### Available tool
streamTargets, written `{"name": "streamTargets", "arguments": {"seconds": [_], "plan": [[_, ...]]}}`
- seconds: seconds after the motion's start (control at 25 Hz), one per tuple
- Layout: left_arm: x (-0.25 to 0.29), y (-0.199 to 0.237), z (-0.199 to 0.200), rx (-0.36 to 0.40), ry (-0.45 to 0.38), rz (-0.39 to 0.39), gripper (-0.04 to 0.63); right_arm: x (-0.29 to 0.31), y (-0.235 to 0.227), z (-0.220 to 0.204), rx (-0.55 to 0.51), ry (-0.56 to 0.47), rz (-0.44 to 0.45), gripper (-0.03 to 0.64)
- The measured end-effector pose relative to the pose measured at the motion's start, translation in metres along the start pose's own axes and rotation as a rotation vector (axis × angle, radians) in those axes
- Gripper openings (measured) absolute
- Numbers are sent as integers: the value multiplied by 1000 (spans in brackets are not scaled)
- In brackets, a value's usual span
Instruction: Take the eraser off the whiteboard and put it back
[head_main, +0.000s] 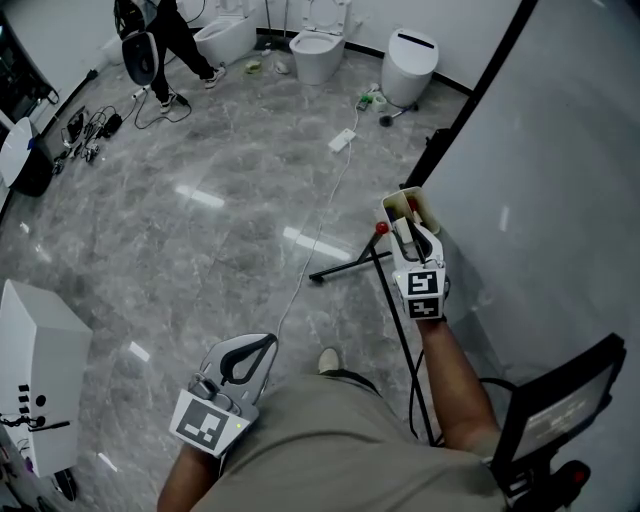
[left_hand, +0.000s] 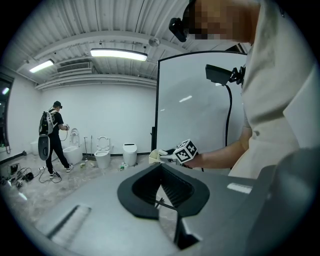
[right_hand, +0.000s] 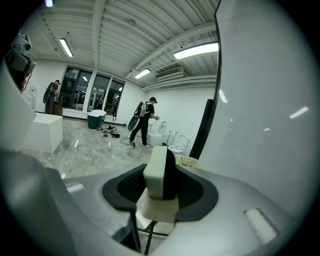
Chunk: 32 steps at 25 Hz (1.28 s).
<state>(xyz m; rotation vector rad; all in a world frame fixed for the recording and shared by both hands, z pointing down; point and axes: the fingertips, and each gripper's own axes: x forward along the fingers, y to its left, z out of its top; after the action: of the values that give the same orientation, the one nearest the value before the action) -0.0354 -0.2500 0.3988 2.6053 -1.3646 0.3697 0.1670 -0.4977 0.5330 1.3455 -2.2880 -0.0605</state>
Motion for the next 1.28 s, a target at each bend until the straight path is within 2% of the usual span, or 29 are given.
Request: {"name": "streamTargets", "arguments": {"seconds": [0.6, 1.16, 1.28], "plan": [[-55, 6, -11, 11, -48, -52, 8, -66, 14, 67, -29, -119, -129, 163], [-119, 2, -29, 35, -91, -131, 6, -168, 93, 125, -81, -196, -124, 161], [-146, 0, -37, 44, -99, -150, 7, -197, 124, 136, -83, -207, -121, 161]]}}
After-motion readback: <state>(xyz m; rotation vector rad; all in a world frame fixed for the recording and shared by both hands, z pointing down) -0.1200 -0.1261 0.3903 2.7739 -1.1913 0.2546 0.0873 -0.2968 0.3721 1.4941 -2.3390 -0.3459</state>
